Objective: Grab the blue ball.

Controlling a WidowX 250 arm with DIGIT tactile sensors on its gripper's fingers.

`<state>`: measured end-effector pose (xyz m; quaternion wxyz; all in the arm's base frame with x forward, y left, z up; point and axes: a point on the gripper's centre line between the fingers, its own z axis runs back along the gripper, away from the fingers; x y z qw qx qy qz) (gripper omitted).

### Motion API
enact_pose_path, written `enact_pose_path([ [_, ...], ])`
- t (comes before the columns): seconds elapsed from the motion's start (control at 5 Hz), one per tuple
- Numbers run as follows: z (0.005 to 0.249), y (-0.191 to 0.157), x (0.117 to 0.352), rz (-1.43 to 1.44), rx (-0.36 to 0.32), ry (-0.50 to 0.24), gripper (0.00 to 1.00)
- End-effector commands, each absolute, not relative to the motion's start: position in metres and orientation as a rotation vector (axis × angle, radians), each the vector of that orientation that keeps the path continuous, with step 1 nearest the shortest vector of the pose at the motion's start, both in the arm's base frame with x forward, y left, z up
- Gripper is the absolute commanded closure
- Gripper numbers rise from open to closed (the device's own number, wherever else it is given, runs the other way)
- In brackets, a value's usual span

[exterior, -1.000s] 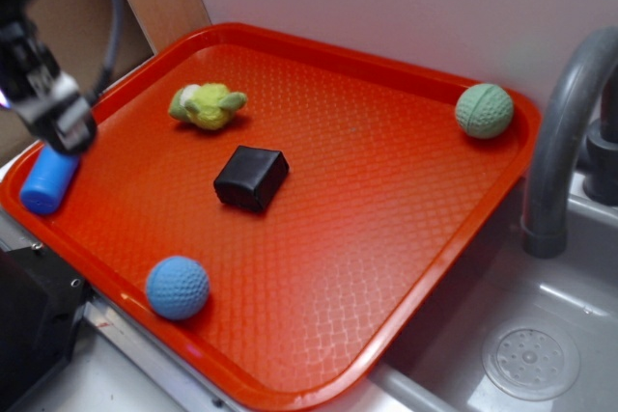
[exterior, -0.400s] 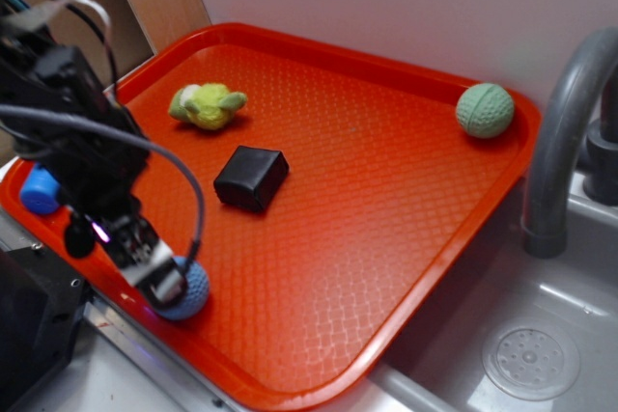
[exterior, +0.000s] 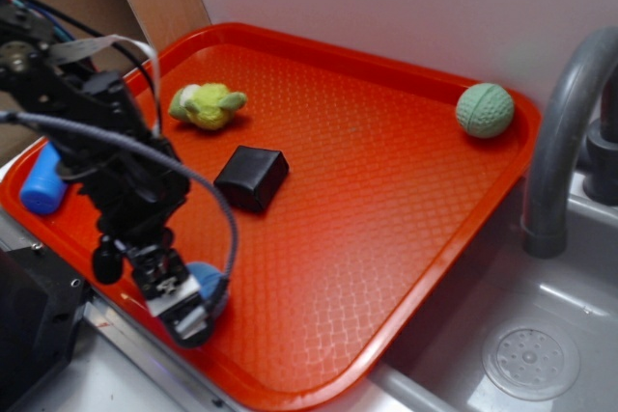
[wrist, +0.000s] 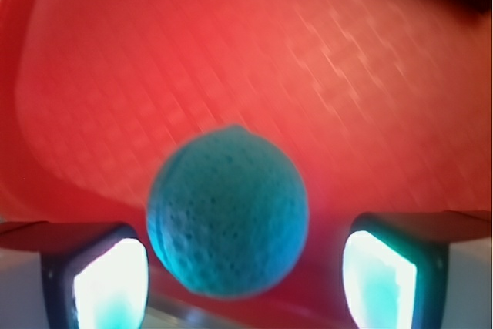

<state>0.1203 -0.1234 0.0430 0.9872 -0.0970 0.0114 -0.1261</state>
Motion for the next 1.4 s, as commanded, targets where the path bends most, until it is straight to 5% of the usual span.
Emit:
enact_pose_path([
  [0.0, 0.016, -0.120, 0.140, -0.179, -0.140, 0.011, 1.00],
  [0.2, 0.006, -0.121, 0.141, -0.180, -0.142, 0.027, 1.00],
  [0.4, 0.029, -0.111, 0.150, -0.313, -0.139, 0.002, 1.00],
  [0.8, 0.137, -0.011, 0.198, -0.120, 0.014, -0.225, 1.00],
  [1.0, 0.193, 0.033, 0.205, 0.079, 0.174, -0.245, 1.00],
  [1.2, 0.224, 0.064, 0.208, 0.135, 0.131, -0.213, 1.00],
])
